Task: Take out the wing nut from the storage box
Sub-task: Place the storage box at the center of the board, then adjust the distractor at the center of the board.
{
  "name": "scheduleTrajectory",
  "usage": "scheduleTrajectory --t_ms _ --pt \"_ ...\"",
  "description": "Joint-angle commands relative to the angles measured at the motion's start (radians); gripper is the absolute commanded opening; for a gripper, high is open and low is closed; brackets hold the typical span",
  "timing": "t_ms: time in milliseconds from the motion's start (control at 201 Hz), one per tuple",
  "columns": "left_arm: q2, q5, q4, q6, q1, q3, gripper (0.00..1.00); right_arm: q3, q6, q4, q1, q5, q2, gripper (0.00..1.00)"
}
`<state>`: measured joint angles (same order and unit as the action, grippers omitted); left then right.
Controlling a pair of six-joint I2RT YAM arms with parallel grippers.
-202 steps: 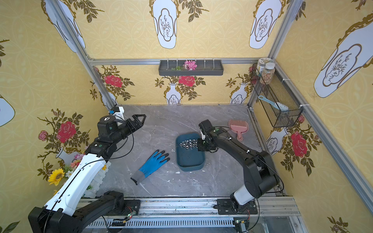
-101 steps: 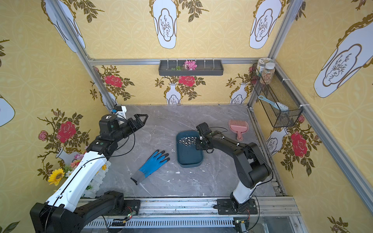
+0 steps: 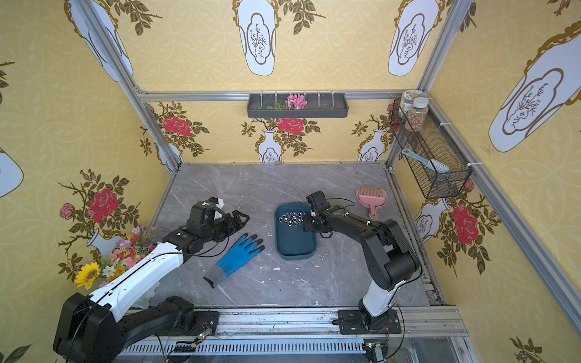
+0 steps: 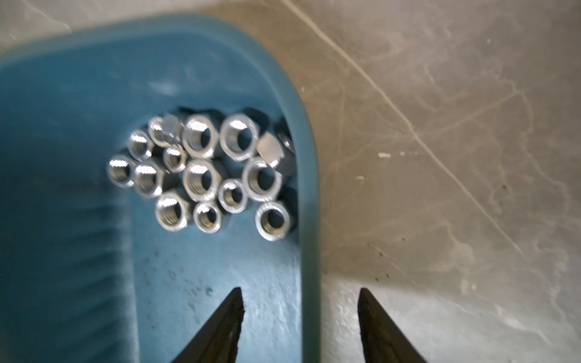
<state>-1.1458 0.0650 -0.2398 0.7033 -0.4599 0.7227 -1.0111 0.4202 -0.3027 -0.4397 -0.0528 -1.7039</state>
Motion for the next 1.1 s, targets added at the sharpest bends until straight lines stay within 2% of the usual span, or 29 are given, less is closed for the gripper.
scheduleTrajectory --t_ms 0,279,389,558,643,758,837,987,1092 --pt "-0.042 -0.074 -0.057 -0.017 -0.081 0.009 0.88 -0.006 0.005 0.047 -0.002 0.018 0.012 0.66" --pt "-0.227 -0.265 -0.216 -0.033 -0.21 0.059 0.87 -0.002 -0.003 0.051 0.013 0.085 0.069 0.73" --pt "-0.294 -0.327 -0.274 -0.011 -0.229 0.091 0.86 0.007 0.001 0.051 0.03 0.099 0.102 0.74" --pt "-0.403 -0.362 -0.31 0.016 -0.23 0.094 0.84 0.025 0.014 0.051 0.063 0.119 0.147 0.74" --pt "-0.449 -0.39 -0.339 0.085 -0.23 0.092 0.82 0.019 0.031 0.032 0.073 0.133 0.143 0.74" --pt "-0.441 -0.416 -0.362 0.145 -0.212 0.068 0.8 0.025 0.056 0.012 0.078 0.134 0.121 0.74" --pt "-0.4 -0.429 -0.352 0.158 -0.163 0.028 0.79 0.039 0.066 0.012 0.08 0.119 0.112 0.74" --pt "-0.336 -0.444 -0.349 0.128 -0.063 -0.014 0.78 0.063 0.06 0.034 0.081 0.093 0.129 0.72" --pt "-0.317 -0.435 -0.351 0.114 -0.053 0.013 0.78 0.077 0.049 0.056 0.075 0.076 0.152 0.71"
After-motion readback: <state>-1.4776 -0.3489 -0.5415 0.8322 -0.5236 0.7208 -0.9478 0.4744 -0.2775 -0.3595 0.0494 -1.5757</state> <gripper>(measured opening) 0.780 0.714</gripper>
